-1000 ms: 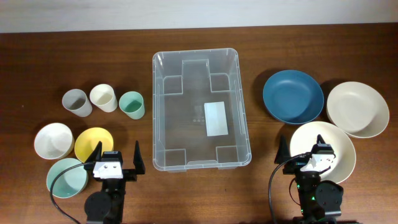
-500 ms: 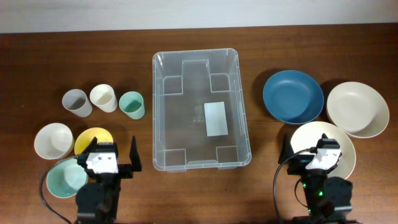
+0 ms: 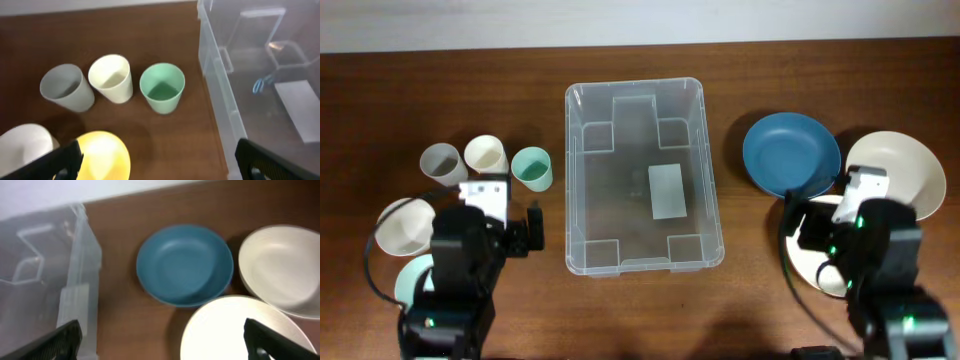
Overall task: Pack container
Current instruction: 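Move the right gripper to the cream bowl and grasp its rim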
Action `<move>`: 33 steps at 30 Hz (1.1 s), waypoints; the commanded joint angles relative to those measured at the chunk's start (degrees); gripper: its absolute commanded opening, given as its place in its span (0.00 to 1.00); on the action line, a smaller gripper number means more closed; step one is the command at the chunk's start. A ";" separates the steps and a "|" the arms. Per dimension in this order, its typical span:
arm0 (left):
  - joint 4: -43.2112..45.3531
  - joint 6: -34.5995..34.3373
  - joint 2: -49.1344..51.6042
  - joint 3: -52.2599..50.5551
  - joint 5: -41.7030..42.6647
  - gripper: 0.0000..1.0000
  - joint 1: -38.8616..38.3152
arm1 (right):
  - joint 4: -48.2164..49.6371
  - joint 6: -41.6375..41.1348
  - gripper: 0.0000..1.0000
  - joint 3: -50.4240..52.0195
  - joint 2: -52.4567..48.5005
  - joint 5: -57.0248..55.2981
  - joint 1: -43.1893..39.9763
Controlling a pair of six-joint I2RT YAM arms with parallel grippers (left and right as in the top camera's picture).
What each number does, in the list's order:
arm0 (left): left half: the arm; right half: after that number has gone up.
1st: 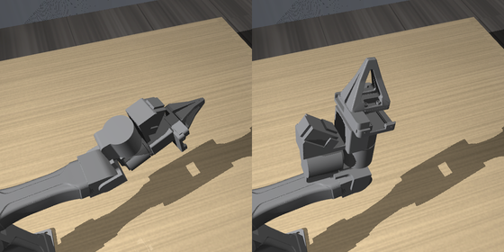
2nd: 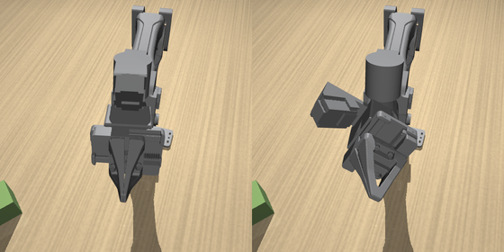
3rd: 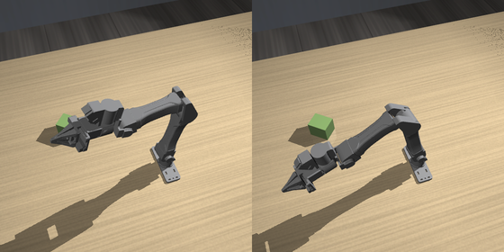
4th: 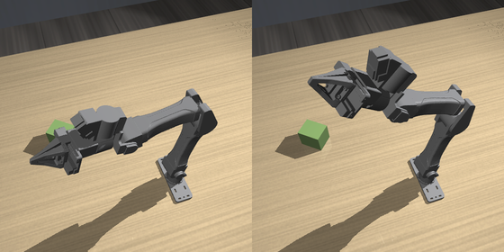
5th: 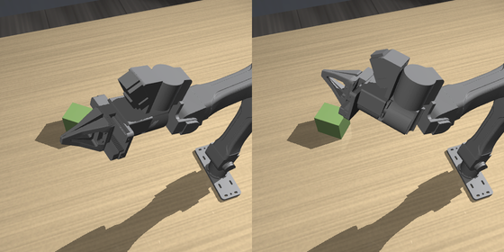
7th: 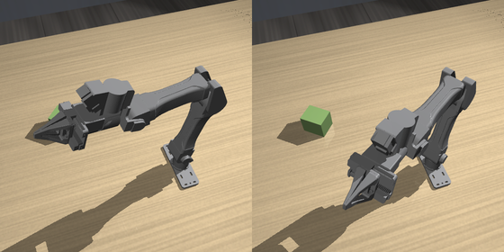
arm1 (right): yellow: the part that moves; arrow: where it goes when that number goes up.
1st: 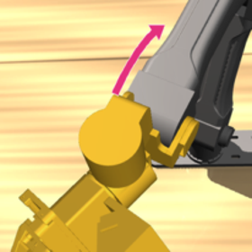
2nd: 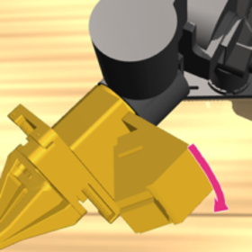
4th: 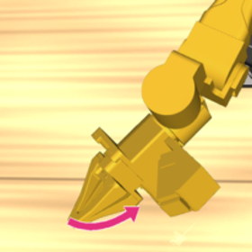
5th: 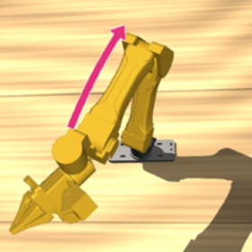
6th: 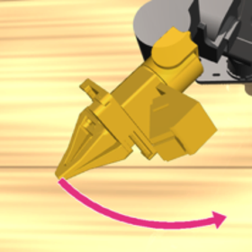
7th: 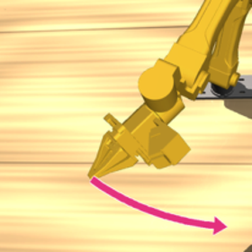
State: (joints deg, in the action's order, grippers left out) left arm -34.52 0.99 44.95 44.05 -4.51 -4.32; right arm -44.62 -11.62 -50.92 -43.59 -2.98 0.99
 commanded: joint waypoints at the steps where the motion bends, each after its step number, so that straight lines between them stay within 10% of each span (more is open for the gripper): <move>1: -6.19 -0.35 6.64 8.41 0.83 1.00 0.35 | -8.22 -5.01 0.99 -12.13 -9.16 -0.24 -3.56; 8: -9.86 -0.33 13.51 14.14 3.45 1.00 0.35 | -21.86 -1.57 0.99 -34.36 -25.62 4.09 -16.68; 20: -6.58 -0.35 13.51 14.14 3.28 1.00 0.35 | -18.01 -2.16 0.99 -36.39 -45.97 21.42 -50.14; 33: -5.97 -0.33 15.34 14.14 3.26 1.00 0.35 | -6.60 0.87 1.00 -29.94 -59.25 23.96 -54.66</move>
State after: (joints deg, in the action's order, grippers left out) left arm -40.86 1.02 59.61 56.97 -1.91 -4.32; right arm -54.65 -11.84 -84.62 -100.64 19.40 -53.80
